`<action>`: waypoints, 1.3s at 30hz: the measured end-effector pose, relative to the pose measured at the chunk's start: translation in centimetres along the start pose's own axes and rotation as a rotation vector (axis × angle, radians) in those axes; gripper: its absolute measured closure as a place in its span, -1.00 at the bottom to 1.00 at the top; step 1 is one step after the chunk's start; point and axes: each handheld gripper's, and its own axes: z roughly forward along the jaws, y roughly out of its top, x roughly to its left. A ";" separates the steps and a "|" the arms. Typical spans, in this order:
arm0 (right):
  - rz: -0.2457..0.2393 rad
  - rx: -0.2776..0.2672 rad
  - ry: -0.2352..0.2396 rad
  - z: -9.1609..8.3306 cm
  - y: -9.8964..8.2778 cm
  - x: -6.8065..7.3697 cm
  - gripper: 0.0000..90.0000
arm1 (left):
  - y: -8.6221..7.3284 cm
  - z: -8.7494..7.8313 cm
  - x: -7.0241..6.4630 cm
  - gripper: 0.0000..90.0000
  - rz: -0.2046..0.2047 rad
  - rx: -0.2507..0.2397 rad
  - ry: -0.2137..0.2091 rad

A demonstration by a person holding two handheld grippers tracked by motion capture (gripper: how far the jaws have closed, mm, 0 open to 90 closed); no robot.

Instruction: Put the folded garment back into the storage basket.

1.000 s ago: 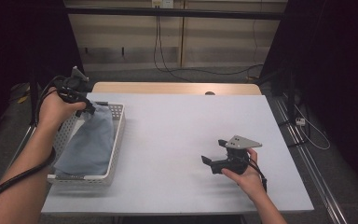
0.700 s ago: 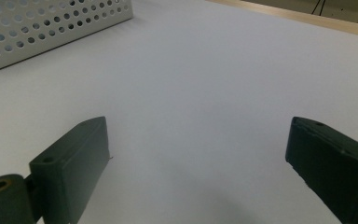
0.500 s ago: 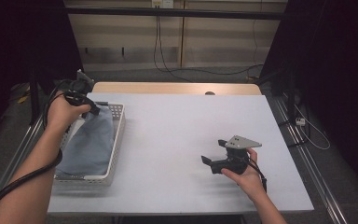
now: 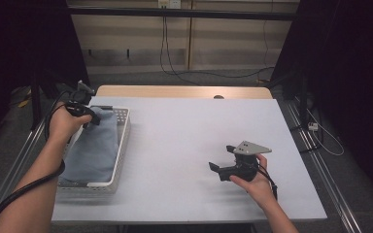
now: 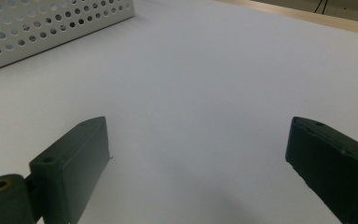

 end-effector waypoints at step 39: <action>-0.012 0.000 0.010 0.0 0.1 0.3 -0.88 | -1.6 3.6 2.9 0.72 -0.047 0.009 0.031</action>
